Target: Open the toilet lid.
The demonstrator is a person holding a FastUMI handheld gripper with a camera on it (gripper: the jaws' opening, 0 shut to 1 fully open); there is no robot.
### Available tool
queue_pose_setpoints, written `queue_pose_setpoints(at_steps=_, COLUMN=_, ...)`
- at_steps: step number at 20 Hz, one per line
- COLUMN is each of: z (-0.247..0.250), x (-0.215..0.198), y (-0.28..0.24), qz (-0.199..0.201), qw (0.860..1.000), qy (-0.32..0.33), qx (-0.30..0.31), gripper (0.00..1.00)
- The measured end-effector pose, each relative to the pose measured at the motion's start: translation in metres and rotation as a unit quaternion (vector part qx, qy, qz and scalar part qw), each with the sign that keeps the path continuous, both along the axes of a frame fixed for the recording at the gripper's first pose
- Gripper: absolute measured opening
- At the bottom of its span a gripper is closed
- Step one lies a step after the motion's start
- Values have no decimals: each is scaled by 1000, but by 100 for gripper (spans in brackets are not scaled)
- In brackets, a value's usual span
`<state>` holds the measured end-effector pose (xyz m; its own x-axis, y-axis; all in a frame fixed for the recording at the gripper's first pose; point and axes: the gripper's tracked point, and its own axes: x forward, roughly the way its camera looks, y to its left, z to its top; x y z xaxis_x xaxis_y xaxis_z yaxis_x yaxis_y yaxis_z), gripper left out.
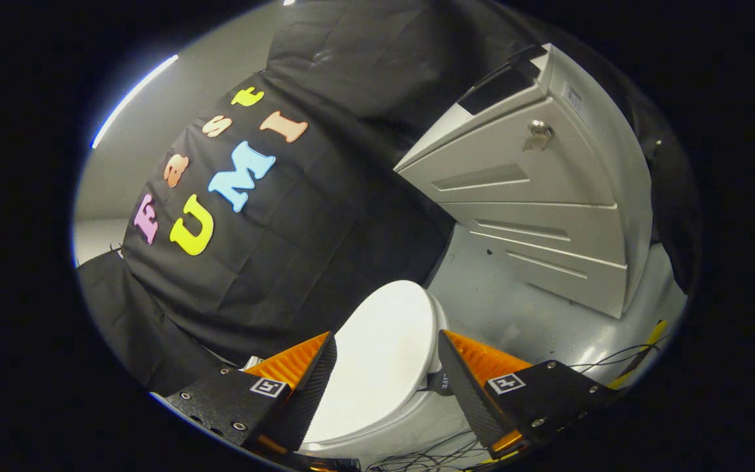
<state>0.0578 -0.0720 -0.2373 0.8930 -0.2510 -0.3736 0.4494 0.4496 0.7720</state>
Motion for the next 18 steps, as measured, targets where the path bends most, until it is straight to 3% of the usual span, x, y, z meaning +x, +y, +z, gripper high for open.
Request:
queue_pose_setpoints(at_steps=7, z=-48, x=-12, y=2, qz=-34, qw=996, qy=25, qx=77, gripper=95)
queue_pose_setpoints(at_steps=14, z=-79, x=13, y=22, qz=-13, qw=989, qy=64, qx=131, gripper=94)
queue_pose_setpoints(at_steps=18, z=-90, x=11, y=26, qz=-26, qw=985, qy=62, qx=161, gripper=80)
